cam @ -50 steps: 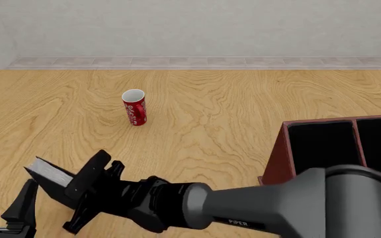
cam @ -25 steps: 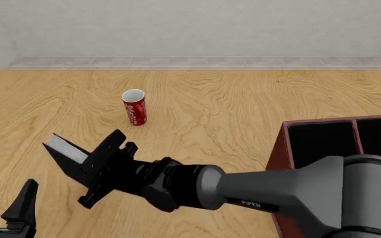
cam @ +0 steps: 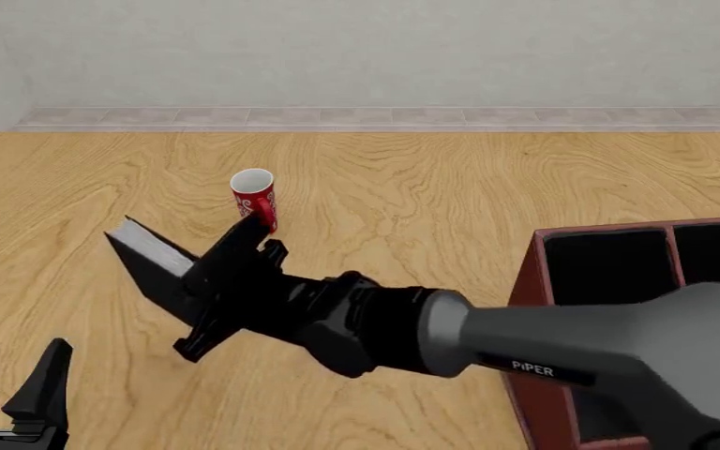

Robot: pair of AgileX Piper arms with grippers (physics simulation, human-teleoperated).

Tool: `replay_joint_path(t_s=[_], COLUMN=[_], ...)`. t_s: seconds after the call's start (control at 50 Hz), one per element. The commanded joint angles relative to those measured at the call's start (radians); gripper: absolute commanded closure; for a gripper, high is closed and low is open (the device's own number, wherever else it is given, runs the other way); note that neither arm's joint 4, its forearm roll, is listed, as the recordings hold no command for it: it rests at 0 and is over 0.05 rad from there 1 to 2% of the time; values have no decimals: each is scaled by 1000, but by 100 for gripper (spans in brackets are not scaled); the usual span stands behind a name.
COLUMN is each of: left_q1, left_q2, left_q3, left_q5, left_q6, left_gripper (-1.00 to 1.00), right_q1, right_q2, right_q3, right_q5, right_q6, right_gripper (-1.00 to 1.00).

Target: Pick up the book and place it in the left compartment of the caddy.

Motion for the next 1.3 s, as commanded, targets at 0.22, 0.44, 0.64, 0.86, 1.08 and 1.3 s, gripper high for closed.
replay_joint_path(t_s=[0.22, 0.44, 0.64, 0.86, 1.08, 1.3], left_q1=[0, 0, 0, 0, 0, 0], left_q2=[0, 0, 0, 0, 0, 0], left_q3=[0, 0, 0, 0, 0, 0], left_q5=[0, 0, 0, 0, 0, 0], left_q6=[0, 0, 0, 0, 0, 0], left_gripper=[-100, -100, -100, -100, -100, -100], right_q1=[-33, -43, -63, -81, -92, -108], right_q2=[-153, -237, -313, -376, -454, -526], right_q3=[76, 121, 151, 161, 174, 207], right_q5=[0, 13, 42, 79, 121, 140], right_q6=[5, 6, -3, -1, 5, 17], right_gripper=[100, 100, 100, 100, 100, 100])
